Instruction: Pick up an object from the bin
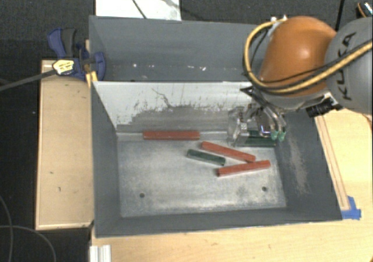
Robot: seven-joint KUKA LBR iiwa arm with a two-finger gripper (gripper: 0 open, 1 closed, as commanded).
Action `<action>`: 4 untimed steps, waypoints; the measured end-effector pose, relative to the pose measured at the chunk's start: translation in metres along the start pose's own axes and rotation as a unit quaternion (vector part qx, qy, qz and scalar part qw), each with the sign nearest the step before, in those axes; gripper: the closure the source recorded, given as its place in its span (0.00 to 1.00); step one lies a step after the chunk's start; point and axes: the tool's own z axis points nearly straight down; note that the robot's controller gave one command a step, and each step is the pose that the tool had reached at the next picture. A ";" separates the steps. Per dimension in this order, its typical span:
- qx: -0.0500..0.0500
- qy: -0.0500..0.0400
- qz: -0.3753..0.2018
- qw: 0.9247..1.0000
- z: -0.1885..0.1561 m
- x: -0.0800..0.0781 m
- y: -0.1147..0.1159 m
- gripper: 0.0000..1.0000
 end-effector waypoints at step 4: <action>0.000 0.004 -0.025 1.000 0.150 -0.012 -0.023 1.00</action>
Offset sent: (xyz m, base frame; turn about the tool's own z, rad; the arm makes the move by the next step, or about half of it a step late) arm 0.0000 0.0000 0.0000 0.0000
